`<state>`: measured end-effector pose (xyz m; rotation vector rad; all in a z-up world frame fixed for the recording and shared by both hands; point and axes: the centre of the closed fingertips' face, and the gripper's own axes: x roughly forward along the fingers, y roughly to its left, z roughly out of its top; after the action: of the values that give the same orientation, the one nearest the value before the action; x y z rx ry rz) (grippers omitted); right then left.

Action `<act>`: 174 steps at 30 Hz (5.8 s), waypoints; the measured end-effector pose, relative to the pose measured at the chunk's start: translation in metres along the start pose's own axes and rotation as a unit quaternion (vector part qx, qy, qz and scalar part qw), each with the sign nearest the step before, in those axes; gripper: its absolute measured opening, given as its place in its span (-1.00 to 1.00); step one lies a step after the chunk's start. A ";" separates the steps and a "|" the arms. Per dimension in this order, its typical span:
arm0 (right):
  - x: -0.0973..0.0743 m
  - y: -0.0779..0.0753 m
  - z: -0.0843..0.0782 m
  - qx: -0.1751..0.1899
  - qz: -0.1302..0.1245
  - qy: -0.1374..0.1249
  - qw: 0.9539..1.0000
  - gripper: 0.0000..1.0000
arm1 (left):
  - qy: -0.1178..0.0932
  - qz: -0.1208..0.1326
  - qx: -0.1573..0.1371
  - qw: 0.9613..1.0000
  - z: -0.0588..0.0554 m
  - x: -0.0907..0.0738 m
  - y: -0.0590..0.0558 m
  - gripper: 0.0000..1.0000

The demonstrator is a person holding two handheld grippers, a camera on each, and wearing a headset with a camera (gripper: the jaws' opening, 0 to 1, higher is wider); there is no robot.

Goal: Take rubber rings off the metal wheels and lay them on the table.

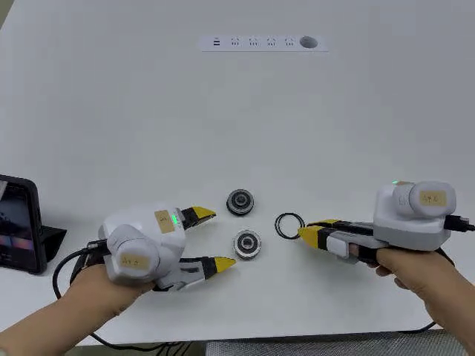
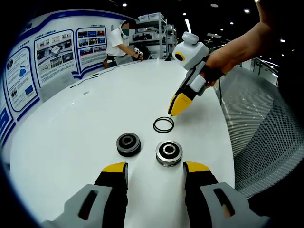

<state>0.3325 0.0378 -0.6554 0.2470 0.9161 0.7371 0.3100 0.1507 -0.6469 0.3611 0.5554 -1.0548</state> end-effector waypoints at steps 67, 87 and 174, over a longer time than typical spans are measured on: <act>0.053 0.037 0.038 0.034 0.070 -0.018 0.997 -0.74 | 0.019 0.009 -0.020 1.000 0.023 0.045 0.046 -0.72; 0.077 0.034 0.052 0.060 0.087 -0.016 0.994 -0.69 | 0.014 0.010 -0.023 1.000 0.023 0.045 0.046 -0.74; 0.073 0.043 0.039 0.081 0.132 0.040 0.987 -0.60 | 0.005 0.013 -0.029 0.999 0.023 0.044 0.047 -0.74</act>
<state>0.3713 0.1231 -0.6567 0.4910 1.0324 0.9223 0.3741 0.1282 -0.6540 0.3214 0.5872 -1.0096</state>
